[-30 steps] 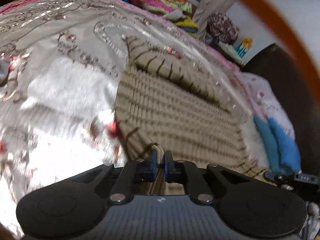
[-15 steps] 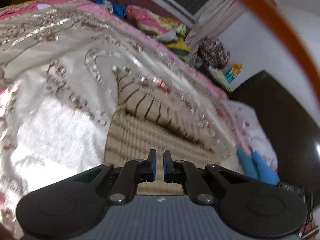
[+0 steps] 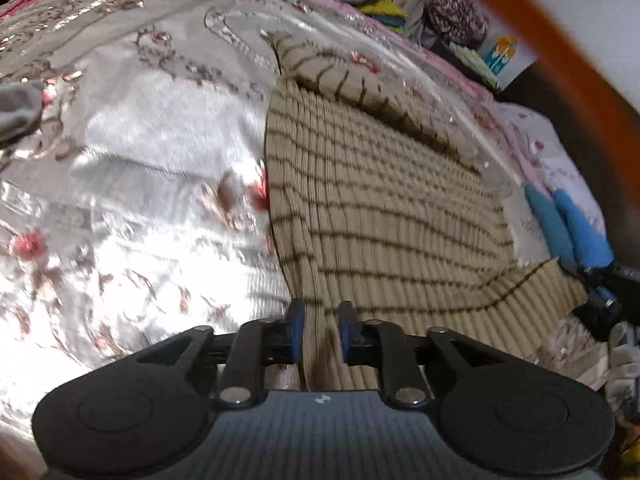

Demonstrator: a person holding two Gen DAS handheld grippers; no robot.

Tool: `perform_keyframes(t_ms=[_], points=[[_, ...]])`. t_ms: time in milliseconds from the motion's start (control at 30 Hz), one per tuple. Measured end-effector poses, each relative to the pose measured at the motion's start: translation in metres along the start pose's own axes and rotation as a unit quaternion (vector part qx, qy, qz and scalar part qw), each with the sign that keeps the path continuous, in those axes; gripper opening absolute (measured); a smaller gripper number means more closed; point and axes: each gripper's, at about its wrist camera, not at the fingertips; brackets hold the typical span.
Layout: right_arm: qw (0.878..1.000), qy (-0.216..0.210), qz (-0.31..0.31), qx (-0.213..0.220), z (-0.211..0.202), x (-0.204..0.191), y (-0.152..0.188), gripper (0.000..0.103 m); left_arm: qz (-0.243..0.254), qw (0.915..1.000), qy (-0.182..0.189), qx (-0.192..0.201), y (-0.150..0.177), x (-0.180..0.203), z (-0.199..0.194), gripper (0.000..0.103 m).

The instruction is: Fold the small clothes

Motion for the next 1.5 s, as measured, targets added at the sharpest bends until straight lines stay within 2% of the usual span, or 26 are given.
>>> perform_keyframes(t_ms=[200,267,433,567,633,667,700,767,900,1033,1167,1267,1500], points=[[1.0,-0.002,0.006,-0.005,-0.005,0.005,0.007,0.007,0.028,0.9995,-0.015,0.002,0.007,0.011,0.006,0.038],[1.0,-0.002,0.008,-0.009,-0.005,0.007,0.009,0.007,0.033,0.9993,-0.018,0.002,0.008,0.012,0.005,0.038],[1.0,-0.009,0.014,-0.011,-0.007,0.011,0.011,0.007,0.019,0.9996,-0.02,0.001,0.011,0.011,0.004,0.04],[1.0,-0.012,0.018,-0.015,-0.006,0.014,0.012,0.007,0.022,0.9995,-0.021,-0.002,0.014,0.018,0.01,0.059],[1.0,-0.014,0.018,-0.02,-0.005,0.014,0.013,0.007,0.029,0.9993,-0.024,-0.008,0.012,0.023,0.011,0.06],[0.999,-0.015,0.018,-0.024,-0.004,0.014,0.014,0.007,0.031,0.9992,-0.024,-0.01,0.011,0.025,0.01,0.058],[0.999,-0.018,0.017,-0.027,-0.003,0.014,0.014,0.008,0.027,0.9994,-0.016,-0.012,0.01,0.025,0.011,0.04],[0.999,-0.027,0.018,-0.033,-0.002,0.015,0.015,0.008,-0.016,0.9989,0.019,-0.041,0.008,0.017,0.018,0.015],[0.999,-0.028,0.019,-0.031,-0.005,0.015,0.014,0.008,-0.043,0.9978,0.039,-0.031,0.007,0.013,0.019,0.012],[0.999,-0.036,0.032,-0.018,-0.008,0.015,0.007,0.008,-0.075,0.9934,0.087,-0.008,-0.006,0.011,0.011,0.011],[0.997,-0.062,0.047,0.003,-0.006,0.009,-0.006,0.008,-0.106,0.9834,0.144,0.03,-0.037,0.01,0.002,0.011],[0.995,-0.083,0.051,0.017,0.001,0.0,-0.021,0.008,-0.118,0.9768,0.171,0.052,-0.063,0.012,0.003,0.011],[0.993,-0.102,0.043,0.049,0.027,-0.019,-0.074,0.007,-0.119,0.9695,0.189,0.1,-0.13,0.016,0.018,0.011]])
Point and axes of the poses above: each gripper's, at about its wrist camera, not at the fingertips, and z roughly the way its jaws point, x to its right, y to its underside, and after that the axes turned 6 degrees about -y, right-handed
